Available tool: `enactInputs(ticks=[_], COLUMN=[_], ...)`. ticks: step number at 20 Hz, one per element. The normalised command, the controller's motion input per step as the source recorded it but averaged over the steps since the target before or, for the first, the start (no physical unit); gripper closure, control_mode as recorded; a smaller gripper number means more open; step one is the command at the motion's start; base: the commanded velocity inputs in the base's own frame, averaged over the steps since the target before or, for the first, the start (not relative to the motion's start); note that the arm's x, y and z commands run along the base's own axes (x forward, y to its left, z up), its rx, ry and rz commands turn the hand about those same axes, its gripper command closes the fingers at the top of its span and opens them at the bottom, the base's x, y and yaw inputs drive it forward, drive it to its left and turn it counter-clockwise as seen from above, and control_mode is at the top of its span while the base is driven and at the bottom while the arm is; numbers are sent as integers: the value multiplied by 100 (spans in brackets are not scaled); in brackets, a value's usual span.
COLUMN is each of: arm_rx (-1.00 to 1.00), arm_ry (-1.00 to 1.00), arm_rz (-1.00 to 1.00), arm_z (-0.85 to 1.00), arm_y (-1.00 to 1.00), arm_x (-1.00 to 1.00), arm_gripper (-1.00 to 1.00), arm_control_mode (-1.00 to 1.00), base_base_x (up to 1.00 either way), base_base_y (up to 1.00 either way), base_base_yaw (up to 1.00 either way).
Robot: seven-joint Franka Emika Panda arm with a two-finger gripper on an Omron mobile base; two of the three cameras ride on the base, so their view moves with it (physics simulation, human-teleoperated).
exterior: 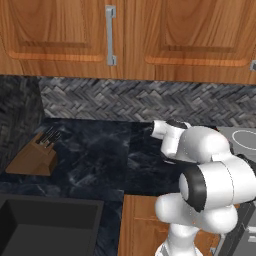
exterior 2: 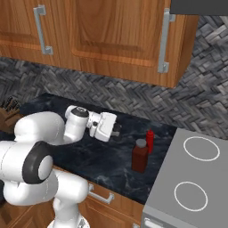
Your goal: Collect the paprika, ketchup, and shaker from the cabinet and place them next to the stove.
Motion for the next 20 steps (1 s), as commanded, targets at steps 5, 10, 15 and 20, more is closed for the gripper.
enactInputs(ticks=[5, 10, 15, 20], arm_rx=[0, 0, 0, 0], arm_ry=[-4, 0, 0, 0], arm_rz=[0, 0, 0, 0], arm_z=[-19, -27, -9, -18], arm_y=[-35, -31, -34, -30], arm_x=[15, 17, 14, 14], arm_gripper=[100, 100, 100, 100], arm_control_mode=[-100, -100, -100, -100], base_base_x=[0, 0, 0, 0], base_base_y=[0, 0, 0, 0], base_base_yaw=[0, 0, 0, 0])
